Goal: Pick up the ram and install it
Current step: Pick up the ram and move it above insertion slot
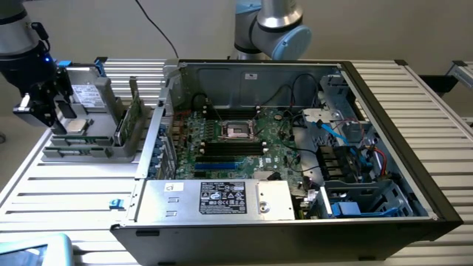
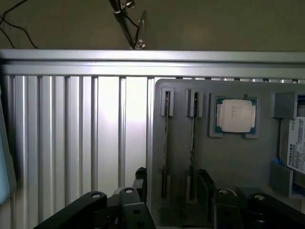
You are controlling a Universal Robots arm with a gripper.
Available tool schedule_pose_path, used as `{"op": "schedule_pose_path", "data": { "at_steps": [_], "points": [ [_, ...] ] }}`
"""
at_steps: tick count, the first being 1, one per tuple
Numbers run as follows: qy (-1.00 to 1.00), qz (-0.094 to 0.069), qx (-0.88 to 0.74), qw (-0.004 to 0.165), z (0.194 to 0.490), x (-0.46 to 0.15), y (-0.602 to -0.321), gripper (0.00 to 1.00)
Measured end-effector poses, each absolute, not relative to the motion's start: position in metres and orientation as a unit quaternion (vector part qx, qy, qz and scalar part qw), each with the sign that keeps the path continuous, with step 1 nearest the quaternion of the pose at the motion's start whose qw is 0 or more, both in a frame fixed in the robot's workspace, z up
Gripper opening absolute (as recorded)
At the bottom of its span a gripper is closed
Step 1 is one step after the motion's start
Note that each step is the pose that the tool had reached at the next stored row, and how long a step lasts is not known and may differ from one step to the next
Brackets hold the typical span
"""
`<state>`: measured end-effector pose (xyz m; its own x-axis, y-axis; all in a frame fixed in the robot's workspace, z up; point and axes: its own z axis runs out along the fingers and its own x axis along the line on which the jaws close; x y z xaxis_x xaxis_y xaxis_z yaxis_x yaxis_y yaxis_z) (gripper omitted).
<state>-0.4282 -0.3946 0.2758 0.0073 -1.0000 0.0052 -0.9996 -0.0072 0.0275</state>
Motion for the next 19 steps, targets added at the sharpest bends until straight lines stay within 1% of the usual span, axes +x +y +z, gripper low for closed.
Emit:
{"op": "schedule_pose_path", "data": {
  "at_steps": [5, 19],
  "points": [
    [-0.704, -0.008, 0.710, 0.011, 0.272, -0.428, -0.398, 0.54],
    [-0.705, -0.008, 0.710, 0.010, 0.247, -0.426, -0.400, 0.54]
  ]
}}
